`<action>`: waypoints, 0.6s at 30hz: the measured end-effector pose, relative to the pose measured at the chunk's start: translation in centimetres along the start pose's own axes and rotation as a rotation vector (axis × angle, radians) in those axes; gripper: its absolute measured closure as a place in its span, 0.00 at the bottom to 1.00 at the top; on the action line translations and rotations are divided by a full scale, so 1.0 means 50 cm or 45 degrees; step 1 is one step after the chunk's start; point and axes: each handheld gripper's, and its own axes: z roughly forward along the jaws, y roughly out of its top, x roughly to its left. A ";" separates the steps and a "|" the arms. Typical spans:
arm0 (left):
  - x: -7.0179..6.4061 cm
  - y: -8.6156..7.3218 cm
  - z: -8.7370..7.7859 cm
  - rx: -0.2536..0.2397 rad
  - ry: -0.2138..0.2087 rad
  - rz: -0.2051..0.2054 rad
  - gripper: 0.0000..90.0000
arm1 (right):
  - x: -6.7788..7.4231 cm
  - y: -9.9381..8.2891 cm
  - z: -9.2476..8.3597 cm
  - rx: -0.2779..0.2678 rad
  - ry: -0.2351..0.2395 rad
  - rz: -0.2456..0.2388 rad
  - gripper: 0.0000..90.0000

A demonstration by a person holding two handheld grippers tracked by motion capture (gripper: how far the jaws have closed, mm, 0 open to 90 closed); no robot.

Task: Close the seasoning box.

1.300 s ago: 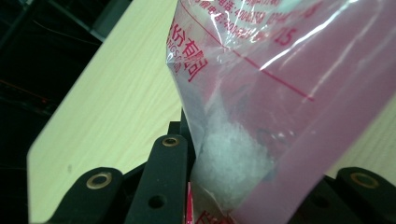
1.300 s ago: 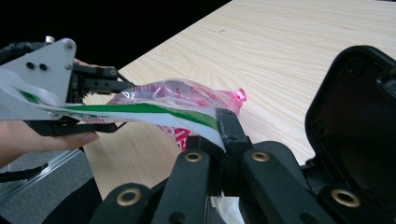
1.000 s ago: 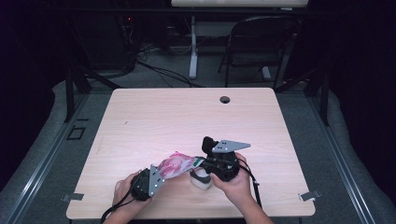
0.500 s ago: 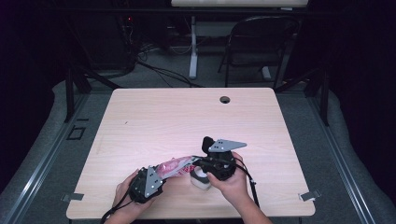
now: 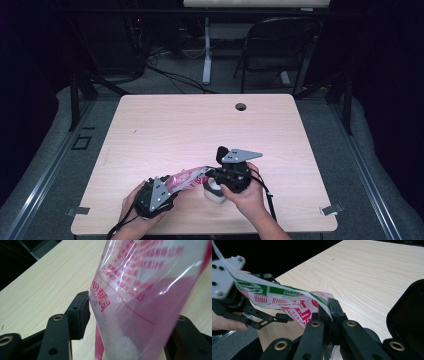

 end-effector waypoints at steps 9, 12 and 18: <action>-0.001 0.009 -0.020 -0.057 -0.006 -0.003 0.48 | 0.001 0.000 0.005 0.010 -0.020 -0.017 1.00; -0.003 0.017 -0.031 -0.088 -0.009 -0.003 0.53 | 0.001 0.000 0.008 0.012 -0.018 -0.016 1.00; -0.015 0.029 -0.036 -0.069 -0.010 0.045 0.74 | 0.005 -0.001 0.014 0.015 -0.008 -0.017 1.00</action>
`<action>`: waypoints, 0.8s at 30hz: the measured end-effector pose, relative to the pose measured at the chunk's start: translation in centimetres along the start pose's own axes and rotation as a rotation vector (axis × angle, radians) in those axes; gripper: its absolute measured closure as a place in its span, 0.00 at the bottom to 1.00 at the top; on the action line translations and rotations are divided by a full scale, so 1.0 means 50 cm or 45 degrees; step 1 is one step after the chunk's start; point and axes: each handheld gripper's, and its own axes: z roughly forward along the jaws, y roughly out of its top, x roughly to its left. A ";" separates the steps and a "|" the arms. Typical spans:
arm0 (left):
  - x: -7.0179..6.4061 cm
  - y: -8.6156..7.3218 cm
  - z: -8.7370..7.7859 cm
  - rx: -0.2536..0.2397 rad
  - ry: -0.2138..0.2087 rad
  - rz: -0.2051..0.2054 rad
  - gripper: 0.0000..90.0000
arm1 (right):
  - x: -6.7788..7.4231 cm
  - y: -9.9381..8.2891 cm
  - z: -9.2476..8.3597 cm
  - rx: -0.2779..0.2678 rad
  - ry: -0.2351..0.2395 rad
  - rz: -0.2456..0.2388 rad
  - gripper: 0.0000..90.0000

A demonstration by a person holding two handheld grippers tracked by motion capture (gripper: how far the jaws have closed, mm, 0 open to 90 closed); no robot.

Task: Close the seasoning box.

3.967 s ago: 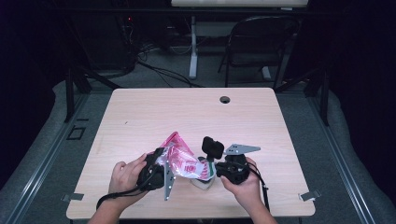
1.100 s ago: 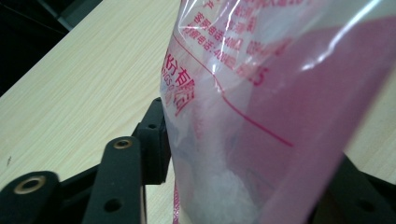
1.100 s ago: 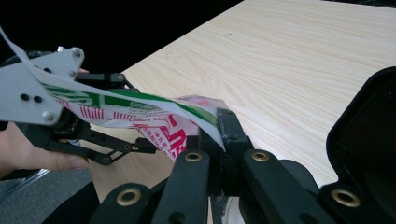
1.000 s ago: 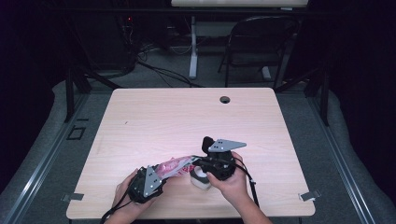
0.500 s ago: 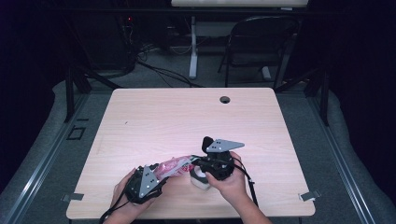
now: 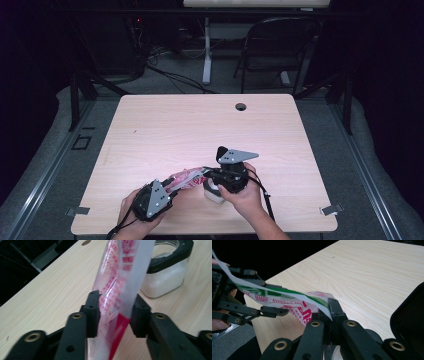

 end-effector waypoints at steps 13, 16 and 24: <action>0.004 -0.007 0.002 0.026 -0.019 0.014 0.97 | -0.004 0.004 -0.009 -0.052 0.066 0.041 0.88; 0.008 -0.009 0.000 0.018 -0.031 0.007 0.98 | -0.002 0.005 -0.011 -0.064 0.076 0.040 0.85; 0.028 -0.015 -0.009 -0.033 -0.036 -0.079 0.98 | 0.000 0.010 -0.022 -0.124 0.098 0.028 0.68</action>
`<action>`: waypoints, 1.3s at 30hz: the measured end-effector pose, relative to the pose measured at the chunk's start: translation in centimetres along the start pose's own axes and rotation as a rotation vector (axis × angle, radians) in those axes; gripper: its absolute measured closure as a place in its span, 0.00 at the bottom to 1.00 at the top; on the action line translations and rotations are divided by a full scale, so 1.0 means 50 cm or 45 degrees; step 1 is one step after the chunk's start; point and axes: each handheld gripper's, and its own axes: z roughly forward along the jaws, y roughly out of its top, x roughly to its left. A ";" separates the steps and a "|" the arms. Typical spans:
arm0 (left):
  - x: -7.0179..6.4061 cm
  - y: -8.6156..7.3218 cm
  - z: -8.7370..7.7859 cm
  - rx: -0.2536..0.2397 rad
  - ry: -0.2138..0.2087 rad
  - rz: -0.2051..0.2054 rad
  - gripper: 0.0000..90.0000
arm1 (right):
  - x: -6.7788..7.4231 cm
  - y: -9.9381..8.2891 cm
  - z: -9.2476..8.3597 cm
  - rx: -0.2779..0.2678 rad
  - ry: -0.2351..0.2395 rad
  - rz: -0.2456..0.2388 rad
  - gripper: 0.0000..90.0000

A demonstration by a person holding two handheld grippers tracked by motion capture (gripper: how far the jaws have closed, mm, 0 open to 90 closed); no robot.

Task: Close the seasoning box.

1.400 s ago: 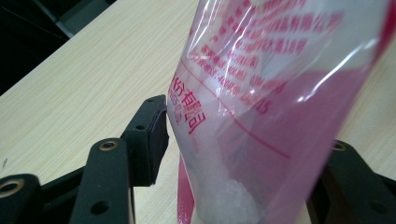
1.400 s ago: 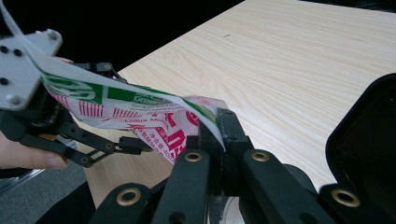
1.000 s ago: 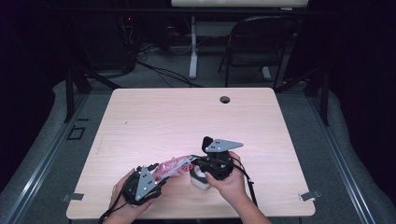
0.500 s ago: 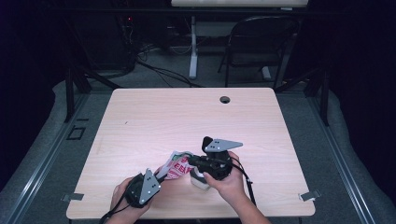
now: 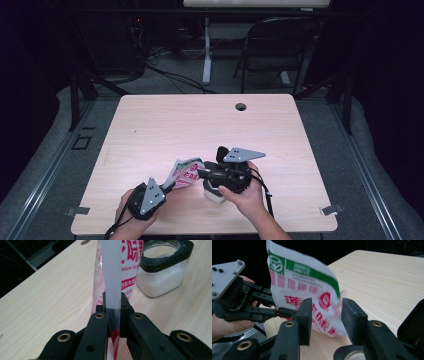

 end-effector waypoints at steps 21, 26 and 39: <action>0.086 -0.023 -0.035 -0.068 0.137 -0.196 0.99 | -0.017 -0.001 -0.028 -0.082 -0.057 0.031 0.62; 0.104 -0.028 -0.043 -0.074 0.184 -0.224 0.99 | -0.022 -0.003 -0.034 -0.089 -0.072 0.035 0.61; 0.145 -0.049 -0.053 -0.027 0.319 -0.267 0.99 | -0.030 -0.008 -0.044 -0.100 -0.112 0.011 0.57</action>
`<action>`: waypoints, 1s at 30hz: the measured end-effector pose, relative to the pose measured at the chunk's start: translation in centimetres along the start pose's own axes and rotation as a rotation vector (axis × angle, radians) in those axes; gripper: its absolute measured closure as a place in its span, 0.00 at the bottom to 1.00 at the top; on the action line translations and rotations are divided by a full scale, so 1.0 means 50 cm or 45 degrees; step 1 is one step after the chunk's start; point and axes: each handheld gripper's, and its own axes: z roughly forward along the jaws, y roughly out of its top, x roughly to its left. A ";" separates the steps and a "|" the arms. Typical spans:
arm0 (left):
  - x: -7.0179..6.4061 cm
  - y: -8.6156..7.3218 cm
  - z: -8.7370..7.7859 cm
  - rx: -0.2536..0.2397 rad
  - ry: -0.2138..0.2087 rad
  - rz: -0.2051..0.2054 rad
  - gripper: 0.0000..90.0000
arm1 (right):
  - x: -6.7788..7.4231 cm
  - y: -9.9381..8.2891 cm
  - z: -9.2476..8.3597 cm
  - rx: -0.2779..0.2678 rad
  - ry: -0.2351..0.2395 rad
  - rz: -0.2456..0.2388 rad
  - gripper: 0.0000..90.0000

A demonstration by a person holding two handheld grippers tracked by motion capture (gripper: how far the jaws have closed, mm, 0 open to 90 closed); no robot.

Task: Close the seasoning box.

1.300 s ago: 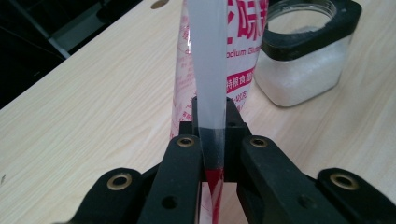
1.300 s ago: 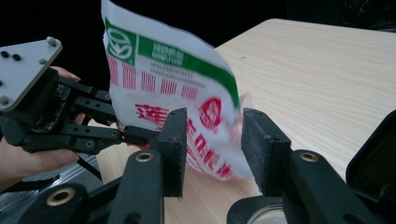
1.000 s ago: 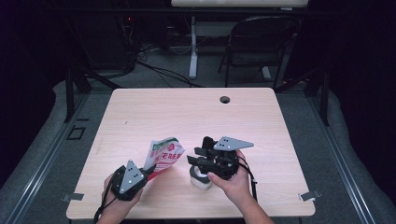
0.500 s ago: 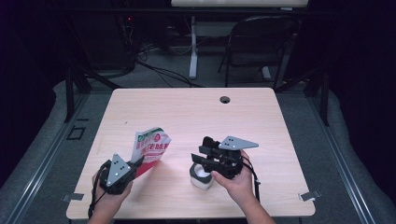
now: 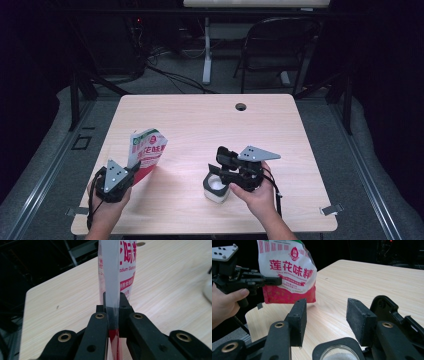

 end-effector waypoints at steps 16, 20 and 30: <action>0.024 -0.018 0.005 0.085 0.182 0.065 0.99 | -0.002 -0.003 0.001 0.048 -0.011 -0.041 0.60; 0.017 -0.023 0.016 0.143 0.209 0.134 0.99 | -0.003 -0.003 0.001 0.053 -0.015 -0.046 0.60; 0.009 -0.033 0.036 0.182 0.075 0.085 0.99 | -0.003 -0.003 -0.001 0.043 -0.044 -0.043 0.58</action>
